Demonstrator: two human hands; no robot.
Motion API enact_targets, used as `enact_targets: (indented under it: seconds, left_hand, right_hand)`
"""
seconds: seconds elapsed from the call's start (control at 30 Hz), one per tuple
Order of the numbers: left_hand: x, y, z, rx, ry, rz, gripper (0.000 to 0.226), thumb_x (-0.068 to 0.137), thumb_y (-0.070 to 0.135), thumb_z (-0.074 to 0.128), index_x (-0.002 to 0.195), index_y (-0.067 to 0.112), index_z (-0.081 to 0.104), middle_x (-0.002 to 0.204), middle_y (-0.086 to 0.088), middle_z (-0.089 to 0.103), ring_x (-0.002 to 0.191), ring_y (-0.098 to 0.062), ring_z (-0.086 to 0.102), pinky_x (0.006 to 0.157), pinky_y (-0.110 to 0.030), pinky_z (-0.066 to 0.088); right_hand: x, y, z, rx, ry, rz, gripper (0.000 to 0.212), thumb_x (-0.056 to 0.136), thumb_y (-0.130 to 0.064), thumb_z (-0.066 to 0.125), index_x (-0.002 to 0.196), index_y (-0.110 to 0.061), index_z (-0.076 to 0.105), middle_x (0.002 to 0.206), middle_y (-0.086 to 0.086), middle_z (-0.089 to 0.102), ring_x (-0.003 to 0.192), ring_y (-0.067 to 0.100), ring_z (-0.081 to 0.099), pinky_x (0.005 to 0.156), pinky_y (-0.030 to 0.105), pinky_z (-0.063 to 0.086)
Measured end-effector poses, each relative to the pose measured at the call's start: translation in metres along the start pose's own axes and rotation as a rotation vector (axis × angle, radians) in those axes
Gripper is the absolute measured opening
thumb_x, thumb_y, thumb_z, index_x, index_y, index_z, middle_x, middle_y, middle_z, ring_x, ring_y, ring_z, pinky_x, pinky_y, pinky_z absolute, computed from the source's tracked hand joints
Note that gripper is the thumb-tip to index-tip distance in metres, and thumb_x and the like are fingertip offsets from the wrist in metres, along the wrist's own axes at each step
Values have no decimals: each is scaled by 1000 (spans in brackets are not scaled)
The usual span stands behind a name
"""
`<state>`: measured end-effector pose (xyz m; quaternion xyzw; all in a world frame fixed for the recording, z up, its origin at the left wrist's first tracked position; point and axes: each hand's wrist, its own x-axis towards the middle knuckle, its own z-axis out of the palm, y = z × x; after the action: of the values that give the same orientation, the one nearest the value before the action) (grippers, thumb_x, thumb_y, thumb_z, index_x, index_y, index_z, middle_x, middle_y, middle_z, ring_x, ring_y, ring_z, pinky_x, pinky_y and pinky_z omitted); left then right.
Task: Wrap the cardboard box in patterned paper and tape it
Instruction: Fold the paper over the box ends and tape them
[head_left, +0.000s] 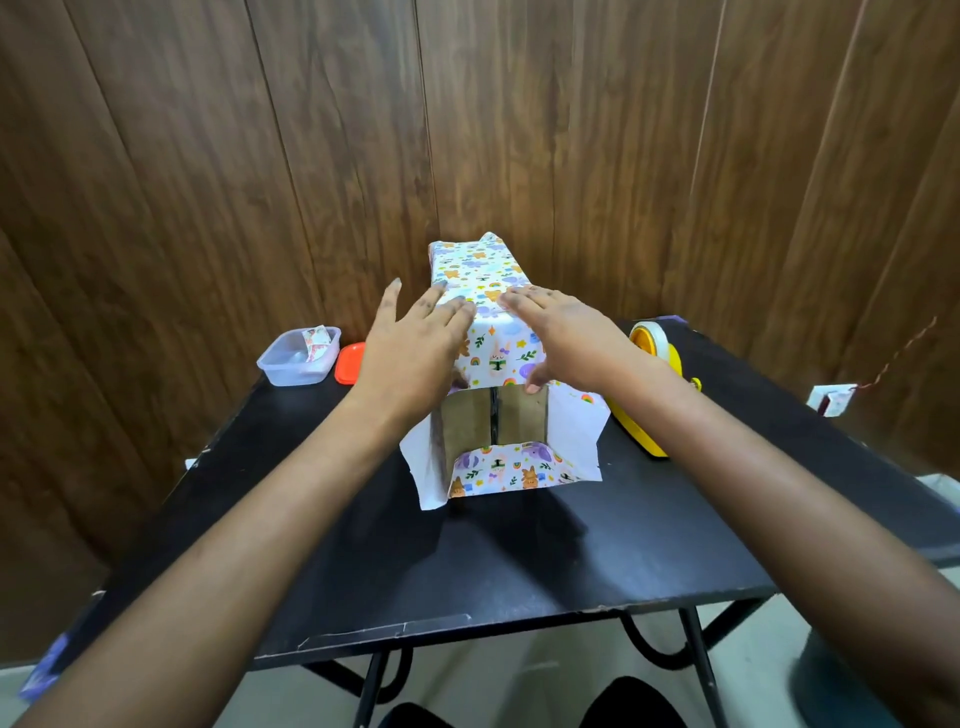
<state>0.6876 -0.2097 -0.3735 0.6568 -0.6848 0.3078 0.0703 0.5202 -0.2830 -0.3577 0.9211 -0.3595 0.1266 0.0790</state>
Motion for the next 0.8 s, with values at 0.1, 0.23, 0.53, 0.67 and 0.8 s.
enact_targets:
  seconds: [0.1, 0.23, 0.53, 0.67, 0.8]
  left_hand:
    - [4, 5, 2, 135, 147, 89, 82, 58, 25, 86, 131, 8, 51, 105, -16, 62, 101, -31, 60, 100, -48, 39]
    - [7, 8, 1, 172, 195, 134, 96, 52, 21, 87, 139, 16, 45, 80, -10, 56, 68, -26, 54, 71, -33, 48]
    - [2, 7, -3, 201, 278, 248, 104, 54, 12, 84, 141, 32, 31, 73, -10, 49, 59, -24, 47, 53, -28, 39]
    - [0, 6, -4, 266, 282, 289, 86, 59, 14, 82, 135, 37, 47, 76, -12, 53, 62, -26, 52, 56, -30, 45]
    - [2, 3, -2, 295, 292, 311, 83, 56, 19, 84, 130, 39, 52, 78, -12, 55, 63, -26, 53, 58, -30, 46]
  right_hand:
    - [0, 0, 0, 23, 10, 6, 99, 75, -26, 77, 151, -18, 13, 158, 0, 15, 146, 17, 12, 114, 28, 17]
    - [-1, 1, 1, 25, 42, 13, 92, 72, -27, 79, 146, -13, 25, 156, 2, 21, 145, 18, 16, 113, 29, 19]
    - [-3, 4, 11, 331, 89, 123, 107, 69, -14, 82, 150, -16, 13, 152, -3, 28, 134, 20, 34, 102, 31, 34]
    - [-4, 14, 14, 660, 120, 171, 104, 70, -4, 79, 149, -21, 14, 149, -9, 36, 127, 17, 45, 83, 18, 37]
    - [-5, 26, 11, 978, -27, 130, 104, 72, 3, 76, 150, -20, 11, 153, -13, 27, 135, 8, 34, 99, 20, 36]
